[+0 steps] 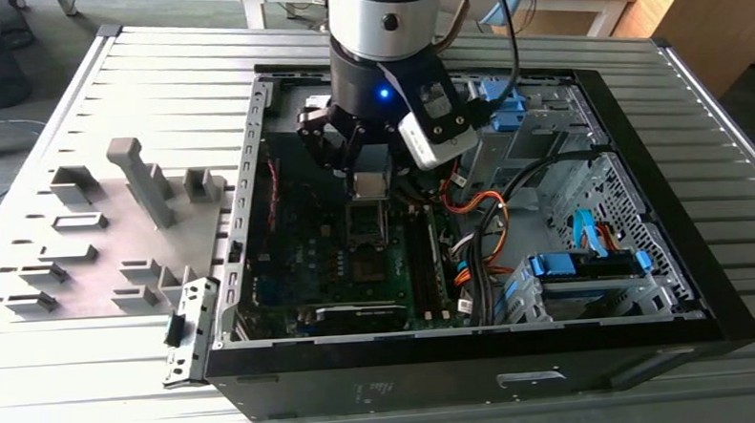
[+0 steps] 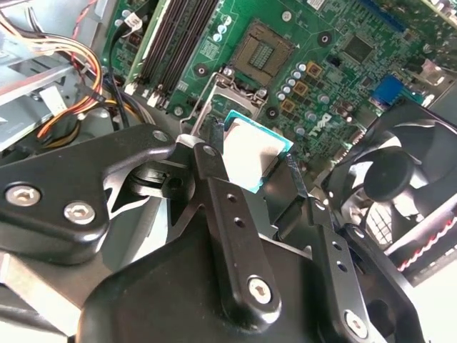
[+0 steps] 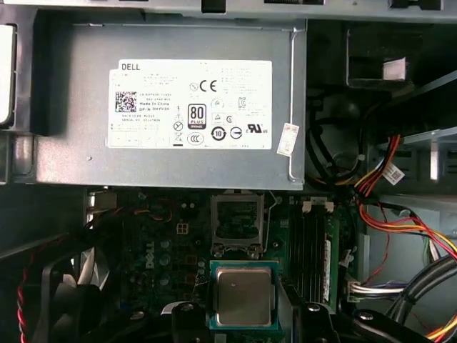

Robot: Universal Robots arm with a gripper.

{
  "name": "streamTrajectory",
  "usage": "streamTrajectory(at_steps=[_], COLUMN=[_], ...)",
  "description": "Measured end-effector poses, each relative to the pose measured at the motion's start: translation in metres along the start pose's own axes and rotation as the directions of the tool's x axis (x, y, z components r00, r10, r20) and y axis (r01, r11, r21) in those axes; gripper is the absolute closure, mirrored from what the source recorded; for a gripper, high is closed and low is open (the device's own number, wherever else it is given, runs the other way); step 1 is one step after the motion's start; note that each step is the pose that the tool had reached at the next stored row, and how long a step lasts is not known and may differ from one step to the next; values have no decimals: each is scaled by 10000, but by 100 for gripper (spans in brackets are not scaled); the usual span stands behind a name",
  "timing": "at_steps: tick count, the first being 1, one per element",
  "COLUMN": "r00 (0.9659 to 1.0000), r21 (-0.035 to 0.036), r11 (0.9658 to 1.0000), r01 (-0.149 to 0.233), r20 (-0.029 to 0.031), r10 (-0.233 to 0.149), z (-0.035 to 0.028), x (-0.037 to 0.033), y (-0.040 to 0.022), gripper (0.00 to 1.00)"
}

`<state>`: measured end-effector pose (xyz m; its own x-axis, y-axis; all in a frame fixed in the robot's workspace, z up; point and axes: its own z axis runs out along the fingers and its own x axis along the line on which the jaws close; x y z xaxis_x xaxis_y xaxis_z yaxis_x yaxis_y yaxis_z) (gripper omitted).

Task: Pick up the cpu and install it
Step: 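Place the cpu into insertion slot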

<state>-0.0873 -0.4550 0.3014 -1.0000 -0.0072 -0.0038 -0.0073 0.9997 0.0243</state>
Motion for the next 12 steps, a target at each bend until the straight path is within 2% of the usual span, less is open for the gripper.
streamTrajectory(at_steps=[12], r00=[10000], r21=[0], r11=[10000], r01=[-2], r20=[-1], r10=[2], z=[192], x=[30], y=[-28], gripper=[53])
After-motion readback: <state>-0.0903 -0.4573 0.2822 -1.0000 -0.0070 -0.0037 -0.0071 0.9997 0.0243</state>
